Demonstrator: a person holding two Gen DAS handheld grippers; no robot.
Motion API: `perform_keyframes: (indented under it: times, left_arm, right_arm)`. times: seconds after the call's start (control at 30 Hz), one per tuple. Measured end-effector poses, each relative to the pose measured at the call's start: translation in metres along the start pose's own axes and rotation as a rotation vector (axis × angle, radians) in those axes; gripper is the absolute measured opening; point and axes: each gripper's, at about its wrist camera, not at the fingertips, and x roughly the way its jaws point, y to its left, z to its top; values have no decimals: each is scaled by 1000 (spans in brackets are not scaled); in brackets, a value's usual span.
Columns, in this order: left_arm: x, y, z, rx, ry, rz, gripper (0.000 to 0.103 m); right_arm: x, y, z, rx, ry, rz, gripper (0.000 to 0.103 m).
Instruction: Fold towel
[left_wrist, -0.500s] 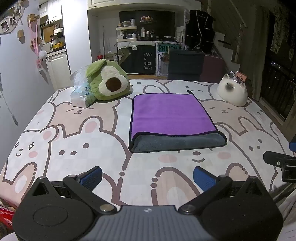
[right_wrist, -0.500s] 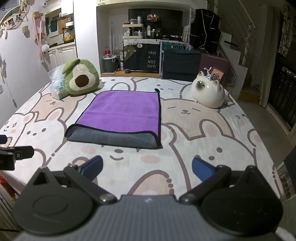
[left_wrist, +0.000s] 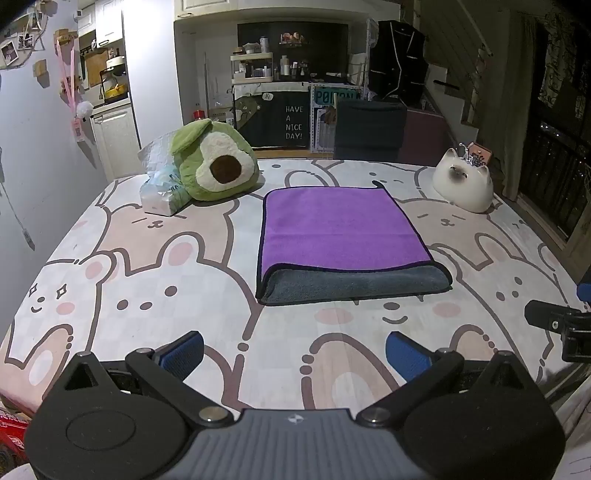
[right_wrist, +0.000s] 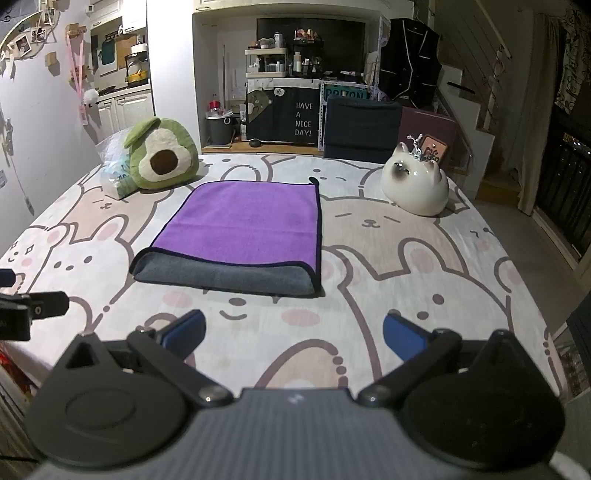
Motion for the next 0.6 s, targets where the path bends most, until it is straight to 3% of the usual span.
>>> perform_keyframes:
  times: [0.6]
  left_arm:
    - [0, -3, 3, -1, -4, 0, 103]
  right_arm:
    - [0, 0, 0, 1, -2, 1, 103]
